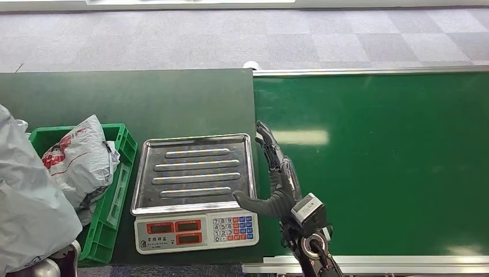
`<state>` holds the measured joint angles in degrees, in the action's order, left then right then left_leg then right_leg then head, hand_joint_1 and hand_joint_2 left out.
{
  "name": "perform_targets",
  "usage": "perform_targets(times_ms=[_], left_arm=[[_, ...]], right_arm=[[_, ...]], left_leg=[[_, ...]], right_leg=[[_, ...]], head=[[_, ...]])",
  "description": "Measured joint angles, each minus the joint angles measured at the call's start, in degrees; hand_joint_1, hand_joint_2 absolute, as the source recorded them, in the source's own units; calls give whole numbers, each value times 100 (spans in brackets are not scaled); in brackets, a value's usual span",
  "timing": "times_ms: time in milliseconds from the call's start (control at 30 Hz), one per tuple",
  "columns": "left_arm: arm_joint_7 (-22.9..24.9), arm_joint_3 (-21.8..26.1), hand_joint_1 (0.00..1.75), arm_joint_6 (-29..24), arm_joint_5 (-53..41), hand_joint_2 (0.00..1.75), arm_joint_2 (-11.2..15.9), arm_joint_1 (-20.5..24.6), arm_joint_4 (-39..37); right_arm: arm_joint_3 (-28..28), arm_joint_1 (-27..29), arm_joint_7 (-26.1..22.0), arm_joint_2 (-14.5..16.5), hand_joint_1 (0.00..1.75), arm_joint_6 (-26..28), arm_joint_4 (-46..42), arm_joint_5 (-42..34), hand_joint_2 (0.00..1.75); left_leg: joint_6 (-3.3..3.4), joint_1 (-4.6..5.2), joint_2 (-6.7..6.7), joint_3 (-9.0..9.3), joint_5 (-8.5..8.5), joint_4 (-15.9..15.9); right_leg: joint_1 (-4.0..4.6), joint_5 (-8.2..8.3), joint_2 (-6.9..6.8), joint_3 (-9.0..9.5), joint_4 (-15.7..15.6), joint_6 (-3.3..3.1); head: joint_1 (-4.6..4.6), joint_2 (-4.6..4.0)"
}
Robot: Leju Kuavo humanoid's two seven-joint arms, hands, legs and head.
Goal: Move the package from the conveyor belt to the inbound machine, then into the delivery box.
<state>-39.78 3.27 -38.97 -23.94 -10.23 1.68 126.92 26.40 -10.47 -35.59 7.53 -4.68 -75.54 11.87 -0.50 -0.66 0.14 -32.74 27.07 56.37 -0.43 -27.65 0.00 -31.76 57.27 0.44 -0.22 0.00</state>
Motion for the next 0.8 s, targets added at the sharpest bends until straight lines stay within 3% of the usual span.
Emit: perform_targets(times_ms=[333,400,667,800], left_arm=[[11,1065,143,2,663,175,-310,-80,-496],[135,1226,144,2,325,175,-333,-67,-861],[1458,1671,152,-1,-1573,175,-211,224,-2548],[1655,1798,138,5,-1757,175,-133,336,-3079]], right_arm=[[-213,276,-1,-2,0,-6,199,248,175],[-257,331,-14,11,0,-6,213,297,175],[-378,495,12,48,0,-52,214,380,175],[-404,537,30,67,0,-73,214,395,175]], left_leg=[[-1,0,0,1,1,0],[-1,0,0,0,1,0],[-1,0,4,0,1,0],[-1,0,5,-1,1,0]], right_leg=[[0,0,0,-4,-1,0],[0,0,0,-5,-1,0],[0,1,1,-4,0,-1],[0,1,2,-6,0,-1]], head=[[-1,0],[0,0],[1,0],[-1,0]])
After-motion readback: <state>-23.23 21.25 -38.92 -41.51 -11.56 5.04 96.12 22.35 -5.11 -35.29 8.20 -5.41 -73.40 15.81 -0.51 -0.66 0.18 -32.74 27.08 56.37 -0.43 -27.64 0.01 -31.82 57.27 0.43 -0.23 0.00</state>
